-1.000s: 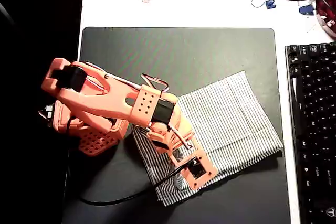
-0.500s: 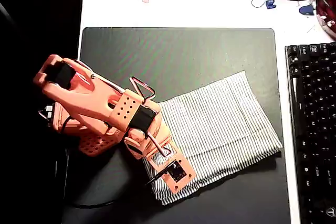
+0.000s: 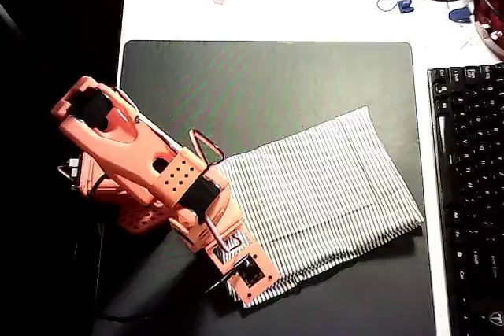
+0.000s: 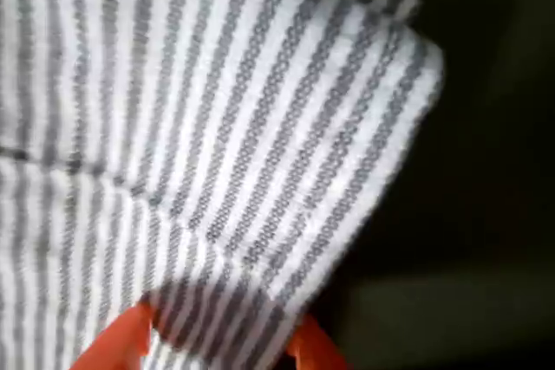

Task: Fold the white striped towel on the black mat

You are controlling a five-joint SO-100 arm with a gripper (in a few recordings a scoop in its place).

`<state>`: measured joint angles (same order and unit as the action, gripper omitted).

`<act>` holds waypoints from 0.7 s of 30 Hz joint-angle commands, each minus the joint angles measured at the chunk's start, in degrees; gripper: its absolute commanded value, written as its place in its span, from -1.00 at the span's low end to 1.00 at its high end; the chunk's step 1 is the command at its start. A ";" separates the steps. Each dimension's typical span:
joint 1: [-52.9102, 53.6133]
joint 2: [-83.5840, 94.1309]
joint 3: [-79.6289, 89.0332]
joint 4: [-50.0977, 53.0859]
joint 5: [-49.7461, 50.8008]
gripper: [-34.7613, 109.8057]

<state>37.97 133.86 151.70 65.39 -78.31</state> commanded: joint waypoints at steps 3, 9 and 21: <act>2.46 0.18 6.42 -10.72 -1.85 -0.23; -0.26 2.11 12.13 -18.19 0.88 -0.25; -12.39 -3.96 12.13 -25.22 11.78 -0.30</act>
<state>30.41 133.59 162.77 44.47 -67.85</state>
